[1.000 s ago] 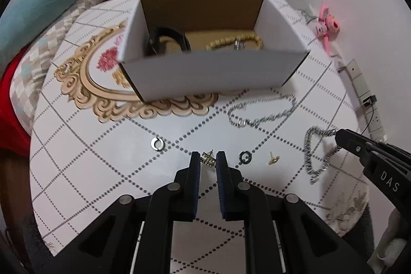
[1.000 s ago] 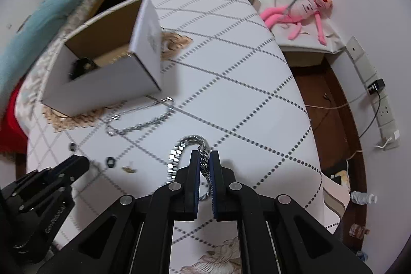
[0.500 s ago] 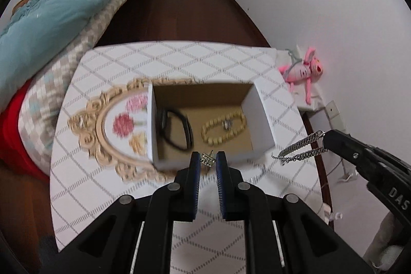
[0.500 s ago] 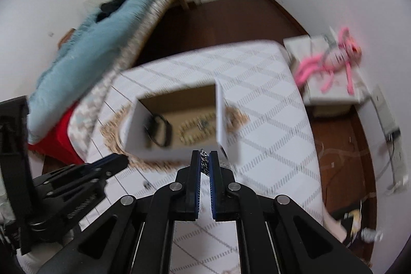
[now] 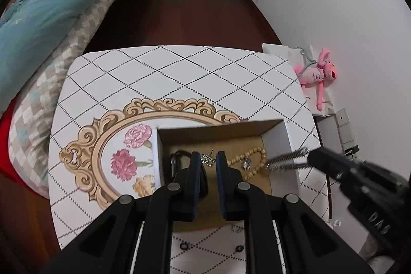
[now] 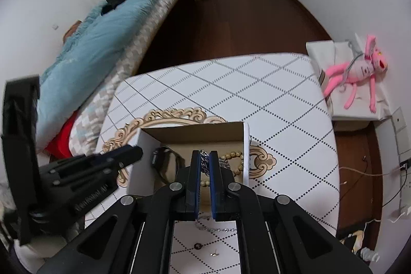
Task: Organize jewelry
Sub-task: 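Carry both items into the white box and open both tools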
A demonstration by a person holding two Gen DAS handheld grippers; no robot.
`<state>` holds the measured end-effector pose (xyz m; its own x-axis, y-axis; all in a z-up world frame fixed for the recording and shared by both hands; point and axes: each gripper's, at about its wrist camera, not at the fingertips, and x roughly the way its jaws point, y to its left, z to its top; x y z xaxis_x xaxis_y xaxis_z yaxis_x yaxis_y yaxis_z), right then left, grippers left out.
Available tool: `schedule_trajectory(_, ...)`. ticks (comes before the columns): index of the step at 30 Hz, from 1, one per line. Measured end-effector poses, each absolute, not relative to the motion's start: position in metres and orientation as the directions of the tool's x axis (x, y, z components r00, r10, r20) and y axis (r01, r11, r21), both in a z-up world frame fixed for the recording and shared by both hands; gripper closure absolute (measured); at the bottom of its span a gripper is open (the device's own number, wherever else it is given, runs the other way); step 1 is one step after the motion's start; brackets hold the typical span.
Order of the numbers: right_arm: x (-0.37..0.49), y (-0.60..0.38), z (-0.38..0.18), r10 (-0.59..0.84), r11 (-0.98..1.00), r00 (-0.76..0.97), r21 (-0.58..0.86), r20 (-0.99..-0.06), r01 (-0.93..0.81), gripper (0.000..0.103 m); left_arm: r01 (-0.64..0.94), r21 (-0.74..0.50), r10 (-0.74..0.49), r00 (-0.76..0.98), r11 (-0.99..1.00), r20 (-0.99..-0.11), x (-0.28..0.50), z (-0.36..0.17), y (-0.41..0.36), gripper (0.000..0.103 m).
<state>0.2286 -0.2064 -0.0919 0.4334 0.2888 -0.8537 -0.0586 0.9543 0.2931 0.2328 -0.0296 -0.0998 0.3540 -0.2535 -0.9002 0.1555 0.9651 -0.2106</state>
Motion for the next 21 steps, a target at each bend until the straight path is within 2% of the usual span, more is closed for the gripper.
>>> schedule_trajectory(7,0.252,-0.21,-0.117,0.351,0.934,0.334,0.352,-0.875,-0.061,0.097,0.13,-0.176,-0.206,0.284,0.976,-0.936,0.259,-0.109,-0.037,0.09)
schedule_trajectory(10,0.262,-0.205,-0.131,0.389,0.921,0.24,0.384,-0.889,-0.068,0.096,0.104,-0.179,-0.201,0.266,0.978,-0.943,0.264,-0.113,-0.033,0.081)
schedule_trajectory(11,0.263,-0.204,-0.135,0.386,0.922,0.229,0.382,-0.894,-0.064,0.096,0.091,-0.176,-0.194,0.268,0.98,-0.944,0.265,-0.114,-0.03,0.068)
schedule_trajectory(12,0.263,-0.204,-0.137,0.371,0.928,0.22,0.366,-0.902,-0.063,0.096,0.071,-0.165,-0.178,0.276,0.984,-0.944,0.264,-0.114,-0.025,0.047)
schedule_trajectory(14,0.261,-0.203,-0.14,0.355,0.935,0.211,0.35,-0.911,-0.063,0.092,0.05,-0.156,-0.164,0.304,0.986,-0.939,0.262,-0.111,-0.017,0.033)
schedule_trajectory(16,0.257,-0.2,-0.141,0.308,0.951,0.218,0.299,-0.926,-0.074,0.077,0.028,-0.114,-0.117,0.324,0.993,-0.939,0.258,-0.11,-0.009,0.032)
schedule_trajectory(17,0.256,-0.2,-0.139,0.282,0.959,0.227,0.271,-0.932,-0.078,0.062,0.022,-0.096,-0.098,0.328,0.995,-0.94,0.257,-0.111,-0.007,0.026)
schedule_trajectory(18,0.254,-0.2,-0.138,0.251,0.968,0.242,0.238,-0.937,-0.084,0.048,0.015,-0.074,-0.074,0.333,0.997,-0.94,0.254,-0.112,-0.004,0.012)
schedule_trajectory(19,0.252,-0.198,-0.138,0.214,0.976,0.254,0.197,-0.943,-0.091,0.042,0.009,-0.053,-0.052,0.341,0.999,-0.939,0.251,-0.113,-0.001,0.005)
schedule_trajectory(20,0.25,-0.198,-0.139,0.177,0.983,0.263,0.159,-0.948,-0.091,0.032,0.007,-0.025,-0.026,0.354,1.0,-0.935,0.245,-0.115,0.001,0.0)
schedule_trajectory(21,0.248,-0.199,-0.14,0.147,0.988,0.27,0.128,-0.952,-0.086,0.024,0.005,-0.007,-0.008,0.361,1.0,-0.933,0.241,-0.118,0.003,0.0)
